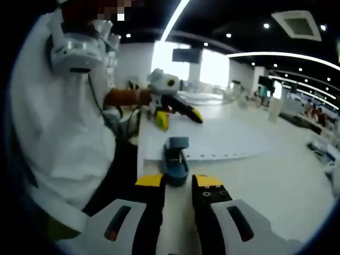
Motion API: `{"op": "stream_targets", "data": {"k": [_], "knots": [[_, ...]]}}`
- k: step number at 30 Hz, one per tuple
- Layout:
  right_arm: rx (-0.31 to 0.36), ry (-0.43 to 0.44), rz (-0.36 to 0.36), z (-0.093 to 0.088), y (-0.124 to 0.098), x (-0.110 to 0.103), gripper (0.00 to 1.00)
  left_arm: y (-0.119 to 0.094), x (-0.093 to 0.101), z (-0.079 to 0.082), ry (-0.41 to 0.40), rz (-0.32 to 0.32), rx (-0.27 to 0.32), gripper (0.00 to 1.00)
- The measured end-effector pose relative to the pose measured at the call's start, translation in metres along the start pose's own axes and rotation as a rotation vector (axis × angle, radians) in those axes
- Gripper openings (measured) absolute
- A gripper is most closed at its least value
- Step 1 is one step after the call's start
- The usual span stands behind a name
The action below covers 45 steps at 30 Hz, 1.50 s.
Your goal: Pick up the paper insert the paper into the punch align the paper edges press the punch to punch holes
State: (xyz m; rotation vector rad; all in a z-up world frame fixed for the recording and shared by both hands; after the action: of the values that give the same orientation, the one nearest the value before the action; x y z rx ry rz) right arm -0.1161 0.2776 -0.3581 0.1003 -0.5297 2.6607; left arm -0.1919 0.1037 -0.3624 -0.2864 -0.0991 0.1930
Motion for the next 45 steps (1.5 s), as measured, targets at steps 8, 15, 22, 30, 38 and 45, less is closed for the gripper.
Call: {"op": "stream_targets", "data": {"k": [8,15,22,30,38,45], "knots": [[-0.019,0.030,-0.022,-0.001,-0.002,0.001,0.32,-0.003,0.002,0.006,0.000,-0.004,0.022,0.68],[0.061,0.134,-0.177,0.025,-0.025,0.002,0.28,0.013,0.030,0.036,0.059,-0.094,0.067,0.62],[0.192,0.208,-0.346,0.050,-0.025,-0.002,0.22,0.064,0.070,0.046,0.149,-0.247,0.020,0.62],[0.252,0.347,-0.496,0.043,-0.037,0.008,0.18,0.095,0.081,0.057,0.214,-0.312,0.000,0.47],[0.285,0.393,-0.559,0.044,-0.046,0.014,0.18,0.117,0.089,0.043,0.205,-0.371,-0.036,0.46],[0.283,0.412,-0.609,0.049,-0.042,0.017,0.16,0.123,0.092,0.036,0.218,-0.401,-0.040,0.37]]}}
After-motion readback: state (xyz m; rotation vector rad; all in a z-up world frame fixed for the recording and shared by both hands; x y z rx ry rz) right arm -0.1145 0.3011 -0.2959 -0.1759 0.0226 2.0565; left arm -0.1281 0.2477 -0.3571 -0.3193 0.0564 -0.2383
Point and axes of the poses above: the point that each gripper's makers call its tool centre point, and the gripper's own axes: y roughly forward along the fingers, x roughly to its right, z roughly out of its top, the point moved 2 cm from there along -y, roughly backward along the fingers, and after that the axes turned 9 degrees about -z, right-handed, at the moved point
